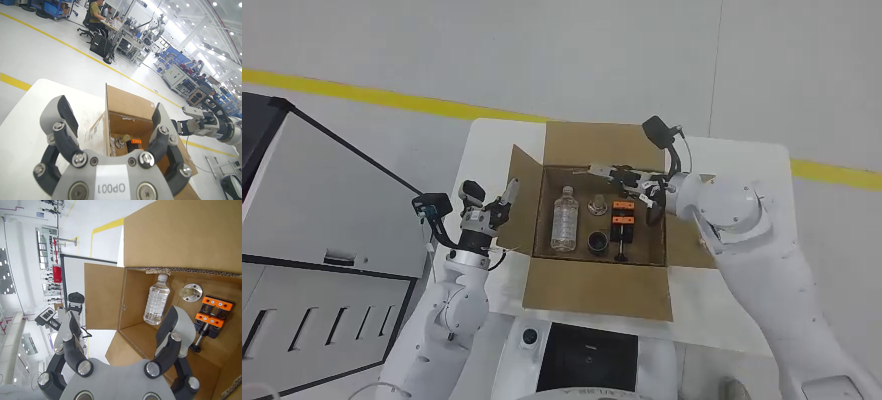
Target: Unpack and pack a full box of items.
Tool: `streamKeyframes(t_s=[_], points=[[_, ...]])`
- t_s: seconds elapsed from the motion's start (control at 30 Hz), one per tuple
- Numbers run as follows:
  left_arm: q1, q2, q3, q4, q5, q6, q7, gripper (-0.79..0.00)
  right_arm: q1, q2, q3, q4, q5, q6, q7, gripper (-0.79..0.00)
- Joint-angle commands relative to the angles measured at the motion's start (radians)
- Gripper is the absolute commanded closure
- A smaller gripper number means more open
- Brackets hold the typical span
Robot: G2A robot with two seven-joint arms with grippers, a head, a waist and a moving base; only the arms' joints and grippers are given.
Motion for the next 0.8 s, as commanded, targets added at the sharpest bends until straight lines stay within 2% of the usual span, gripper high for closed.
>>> streamKeyframes(t_s=[0.0, 0.2, 0.33, 0.5, 0.67, 0.77], points=[[0.0, 0.0, 0.0, 0.0, 0.0, 0.0, 0.0, -0.785, 0.0, 0.0, 0.0, 0.0, 0.0, 0.0, 0.0, -0.785], [0.0, 0.0, 0.0, 0.0, 0.0, 0.0, 0.0, -0.785, 0.011, -0.004, -0.026, -0.001, 0.005, 0.003, 0.012, -0.785], [0.0, 0.0, 0.0, 0.0, 0.0, 0.0, 0.0, -0.785, 0.143, -0.038, -0.188, 0.056, -0.021, 0.147, 0.051, -0.785], [0.0, 0.0, 0.0, 0.0, 0.0, 0.0, 0.0, -0.785, 0.303, -0.092, -0.388, 0.204, -0.084, 0.319, 0.094, -0.785], [0.0, 0.0, 0.0, 0.0, 0.0, 0.0, 0.0, -0.785, 0.396, -0.139, -0.512, 0.345, -0.11, 0.394, 0.127, -0.785], [0.0, 0.0, 0.0, 0.0, 0.0, 0.0, 0.0, -0.785, 0.405, -0.155, -0.531, 0.385, -0.097, 0.387, 0.107, -0.785]])
